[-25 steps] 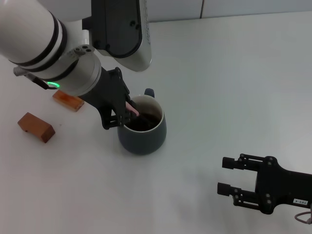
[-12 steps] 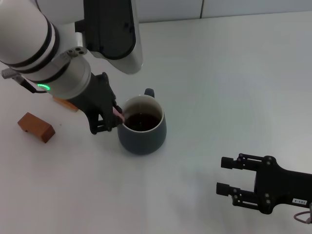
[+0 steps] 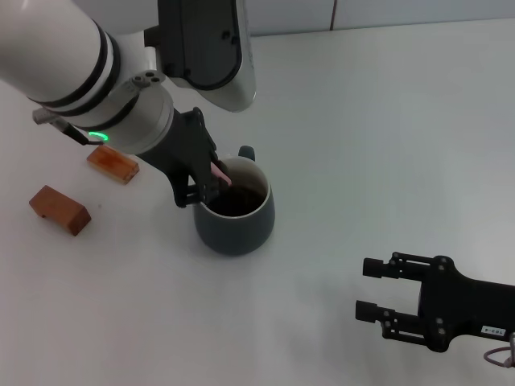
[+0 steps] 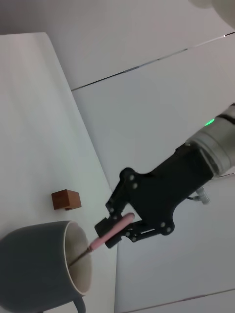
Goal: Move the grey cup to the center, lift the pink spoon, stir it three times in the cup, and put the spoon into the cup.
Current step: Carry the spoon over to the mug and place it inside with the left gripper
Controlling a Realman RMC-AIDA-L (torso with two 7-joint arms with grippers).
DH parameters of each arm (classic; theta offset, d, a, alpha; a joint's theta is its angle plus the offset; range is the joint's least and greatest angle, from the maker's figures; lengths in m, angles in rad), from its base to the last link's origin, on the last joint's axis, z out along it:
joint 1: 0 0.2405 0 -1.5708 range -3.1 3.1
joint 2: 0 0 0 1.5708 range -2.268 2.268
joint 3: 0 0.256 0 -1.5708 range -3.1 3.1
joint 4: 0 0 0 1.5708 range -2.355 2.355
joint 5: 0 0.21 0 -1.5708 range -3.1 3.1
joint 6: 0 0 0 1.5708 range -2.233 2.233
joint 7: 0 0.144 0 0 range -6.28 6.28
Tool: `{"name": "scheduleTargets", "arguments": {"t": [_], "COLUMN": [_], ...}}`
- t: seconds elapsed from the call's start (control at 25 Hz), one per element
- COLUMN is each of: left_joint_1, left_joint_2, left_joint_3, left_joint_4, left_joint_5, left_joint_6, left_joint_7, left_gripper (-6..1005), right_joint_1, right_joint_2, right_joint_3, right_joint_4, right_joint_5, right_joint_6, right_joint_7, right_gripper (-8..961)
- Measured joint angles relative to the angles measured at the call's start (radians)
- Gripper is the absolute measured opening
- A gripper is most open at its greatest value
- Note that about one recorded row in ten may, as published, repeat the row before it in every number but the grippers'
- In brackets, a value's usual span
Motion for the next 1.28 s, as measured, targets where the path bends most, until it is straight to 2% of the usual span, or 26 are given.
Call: {"name": "scheduleTargets", "arguments": {"t": [0.16,0.2,0.32,0.44,0.48,0.68,0.76,0.96,1.28], "left_joint_1": [0.000,-0.006,-0.010,-0.010,-0.012,-0.013,-0.015,-0.022,-0.024], "left_joint_2": [0.000,0.000,0.000,0.000,0.000,0.000,0.000,0.000,0.000], "left_joint_3": [0.000,-0.009,-0.030,-0.030,-0.038,-0.033,-0.030,-0.028,-0.028], "left_joint_4": [0.000,-0.007,-0.008,-0.008,-0.001,0.004,0.002,-0.028,-0.046], "left_joint_5": [0.000,0.048,0.066,0.066,0.060,0.022,-0.040,-0.033,-0.011], "left_joint_6": [0.000,-0.007,0.024,0.024,0.071,0.104,0.090,0.012,-0.012], "left_joint_7": [0.000,-0.015,-0.022,-0.022,-0.017,-0.010,0.001,-0.006,-0.007], "left_gripper": [137,138,139,140,140,142,143,144,147], "right_joint_1": [0.005,0.005,0.008,0.013,0.013,0.015,0.017,0.018,0.019], "right_joint_2": [0.000,0.000,0.000,0.000,0.000,0.000,0.000,0.000,0.000], "right_joint_3": [0.000,0.000,-0.004,-0.010,-0.010,-0.011,-0.011,-0.011,-0.011], "right_joint_4": [0.000,0.000,0.000,0.000,0.000,0.000,0.000,0.000,0.000], "right_joint_5": [0.000,0.000,0.000,0.000,0.000,0.000,0.000,0.000,0.000], "right_joint_6": [0.000,0.000,0.002,0.004,0.004,0.005,0.005,0.006,0.006], "right_joint_7": [0.001,0.001,0.003,0.011,0.011,0.013,0.014,0.015,0.015], "right_gripper": [659,659,659,660,660,660,660,659,659]}}
